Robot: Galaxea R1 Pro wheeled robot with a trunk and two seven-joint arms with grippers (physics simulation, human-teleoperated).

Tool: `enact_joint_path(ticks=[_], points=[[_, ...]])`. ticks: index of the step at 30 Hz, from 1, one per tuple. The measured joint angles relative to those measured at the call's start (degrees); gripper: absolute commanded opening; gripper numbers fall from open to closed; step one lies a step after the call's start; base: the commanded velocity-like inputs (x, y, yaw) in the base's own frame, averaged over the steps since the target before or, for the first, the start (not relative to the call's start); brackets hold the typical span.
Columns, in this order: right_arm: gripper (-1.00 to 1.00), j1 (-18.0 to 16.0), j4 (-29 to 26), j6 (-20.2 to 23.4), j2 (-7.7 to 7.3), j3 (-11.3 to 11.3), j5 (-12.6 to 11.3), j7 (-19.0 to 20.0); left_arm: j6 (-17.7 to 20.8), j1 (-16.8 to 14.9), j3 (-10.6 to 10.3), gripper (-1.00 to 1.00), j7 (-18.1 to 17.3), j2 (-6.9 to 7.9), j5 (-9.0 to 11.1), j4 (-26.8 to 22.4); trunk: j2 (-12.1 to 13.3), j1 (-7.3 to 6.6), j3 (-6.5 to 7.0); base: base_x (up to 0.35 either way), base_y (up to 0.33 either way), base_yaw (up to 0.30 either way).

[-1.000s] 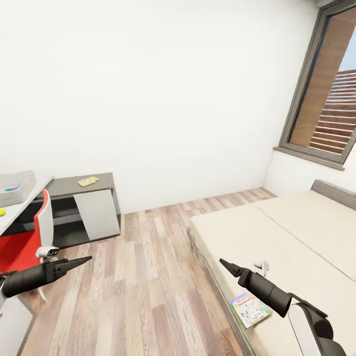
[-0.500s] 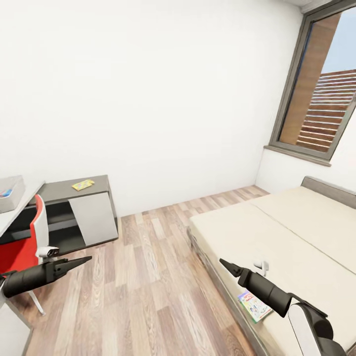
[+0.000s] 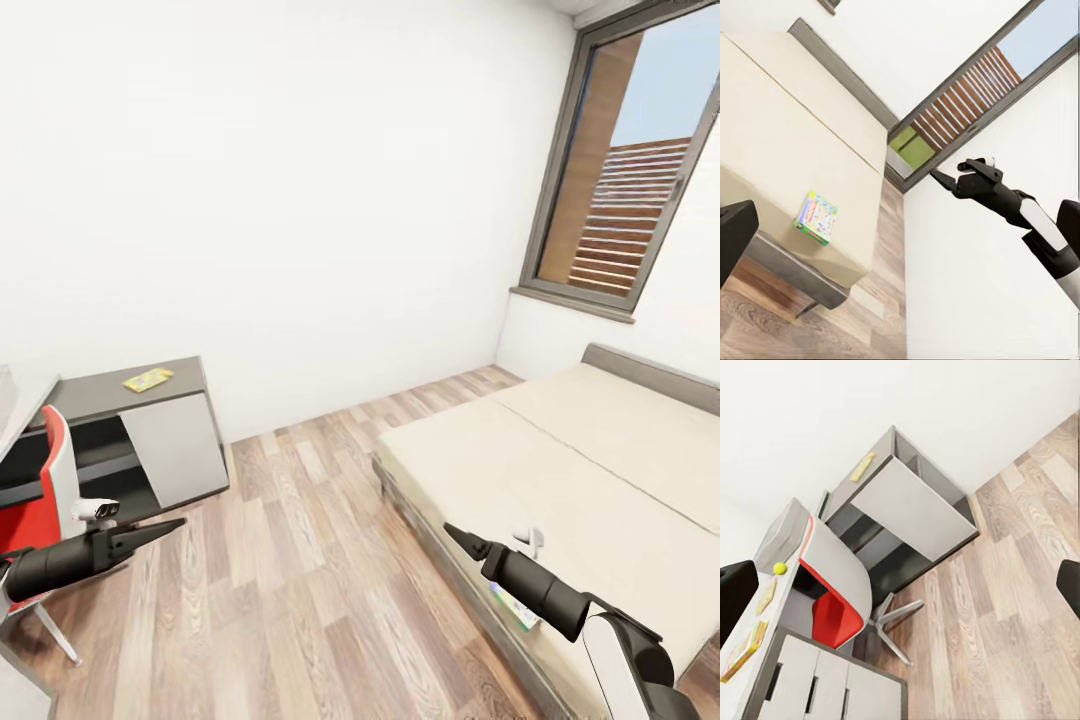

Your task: Put all the toys in the child's room - the three board games (two on the bed and one on the table), the two jigsaw puzzles on the table, and the tennis ball on the table - inside the toy box on the table in the child's room.

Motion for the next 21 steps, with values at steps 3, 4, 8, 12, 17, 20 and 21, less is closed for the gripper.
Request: enact_joint_path(ticks=[3, 4, 8, 12, 17, 20, 21], points=[[1.00, 0.0, 0.1, 0.0, 0.00, 0.0, 0.0, 0.0, 0.0, 0.0, 0.0, 1.00, 0.0, -0.01, 0.0, 0.0, 0.0, 0.00, -0.16, 0.000, 0.172, -0.229], [1.00, 0.0, 0.2, 0.0, 0.00, 0.0, 0.0, 0.0, 0.0, 0.0, 0.0, 1.00, 0.0, -0.02, 0.0, 0.0, 0.0, 0.00, -0.21, 0.000, 0.100, -0.233], [1.00, 0.0, 0.4, 0.0, 0.01, -0.1, 0.0, 0.0, 0.0, 0.0, 0.0, 1.00, 0.0, 0.01, 0.0, 0.0, 0.0, 0.00, -0.43, 0.000, 0.051, -0.235], [1.00, 0.0, 0.5, 0.0, 0.01, -0.1, 0.0, 0.0, 0.0, 0.0, 0.0, 1.00, 0.0, 0.02, 0.0, 0.1, 0.0, 0.00, -0.64, 0.000, 0.015, -0.237], [1.00, 0.0, 0.6, 0.0, 0.01, -0.1, -0.1, 0.0, 0.0, 0.0, 0.0, 1.00, 0.0, 0.03, 0.0, 0.1, 0.0, 0.00, -0.90, 0.000, 0.005, -0.238], [1.00, 0.0, 0.6, 0.0, 0.01, -0.1, -0.1, 0.0, 0.0, 0.0, 0.0, 1.00, 0.0, 0.03, 0.0, 0.1, 0.0, 0.00, -1.06, 0.000, 0.001, -0.238], [1.00, 0.0, 0.6, 0.0, 0.01, -0.1, -0.1, 0.0, 0.0, 0.0, 0.0, 1.00, 0.0, 0.03, 0.0, 0.1, 0.0, 0.00, -1.11, 0.000, 0.001, -0.238]])
